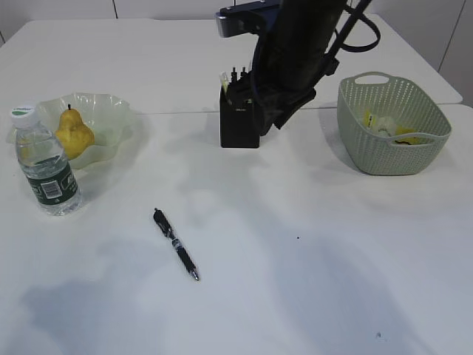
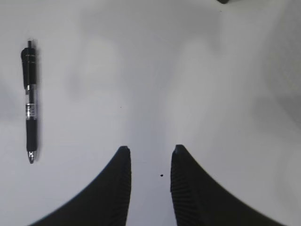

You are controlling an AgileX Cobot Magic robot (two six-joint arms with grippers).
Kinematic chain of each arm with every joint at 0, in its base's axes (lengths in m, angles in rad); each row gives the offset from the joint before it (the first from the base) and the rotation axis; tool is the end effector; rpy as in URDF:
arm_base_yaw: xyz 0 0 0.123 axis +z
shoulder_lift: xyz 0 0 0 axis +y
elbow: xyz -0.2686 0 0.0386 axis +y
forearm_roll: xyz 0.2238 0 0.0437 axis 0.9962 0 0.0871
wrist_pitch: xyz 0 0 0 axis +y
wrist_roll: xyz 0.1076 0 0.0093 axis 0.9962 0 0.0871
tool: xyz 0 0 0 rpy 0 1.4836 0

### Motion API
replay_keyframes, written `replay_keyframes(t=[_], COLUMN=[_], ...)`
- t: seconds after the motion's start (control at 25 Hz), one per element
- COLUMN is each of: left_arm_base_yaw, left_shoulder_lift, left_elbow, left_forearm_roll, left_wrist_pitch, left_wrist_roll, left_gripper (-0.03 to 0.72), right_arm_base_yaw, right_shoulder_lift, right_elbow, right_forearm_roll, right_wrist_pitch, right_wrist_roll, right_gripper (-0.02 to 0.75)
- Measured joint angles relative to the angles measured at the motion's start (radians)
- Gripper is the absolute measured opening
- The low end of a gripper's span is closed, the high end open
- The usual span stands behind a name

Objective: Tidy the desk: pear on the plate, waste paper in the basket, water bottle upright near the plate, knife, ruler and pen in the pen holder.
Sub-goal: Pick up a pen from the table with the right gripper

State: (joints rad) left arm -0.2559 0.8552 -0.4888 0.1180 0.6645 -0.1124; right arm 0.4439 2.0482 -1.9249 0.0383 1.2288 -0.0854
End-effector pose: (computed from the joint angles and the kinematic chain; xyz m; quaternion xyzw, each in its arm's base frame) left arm 0.1383 -0.0281 0.2246 0.1009 0.9448 -0.0083 0.3116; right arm 0.3755 0.1829 0.2567 -0.2550 0.9547 0.0457 0.1465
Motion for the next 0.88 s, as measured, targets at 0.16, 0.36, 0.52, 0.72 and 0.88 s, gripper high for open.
replay_keyframes(t=[0.16, 0.36, 0.52, 0.72, 0.88], left_arm_base_yaw=[0.000, 0.000, 0.000, 0.000, 0.000], left_shoulder_lift=[0.000, 0.000, 0.000, 0.000, 0.000], left_elbow=[0.000, 0.000, 0.000, 0.000, 0.000], left_forearm_roll=[0.000, 0.000, 0.000, 0.000, 0.000], left_wrist_pitch=[0.000, 0.004, 0.017, 0.043, 0.057], left_wrist_roll=[0.000, 0.000, 0.000, 0.000, 0.000], left_gripper=[0.237, 0.237, 0.237, 0.237, 0.237], right_arm_base_yaw=[0.037, 0.082, 0.122, 0.150, 0.155], right_shoulder_lift=[0.000, 0.015, 0.067, 0.109, 0.157], right_elbow=[0.000, -0.001, -0.001, -0.022, -0.094], right_forearm_roll=[0.013, 0.021, 0.038, 0.092, 0.112], right_wrist_pitch=[0.002, 0.006, 0.006, 0.006, 0.006], right_wrist_roll=[-0.025, -0.068, -0.075, -0.068, -0.020], right_gripper=[0.249, 0.249, 0.249, 0.249, 0.249])
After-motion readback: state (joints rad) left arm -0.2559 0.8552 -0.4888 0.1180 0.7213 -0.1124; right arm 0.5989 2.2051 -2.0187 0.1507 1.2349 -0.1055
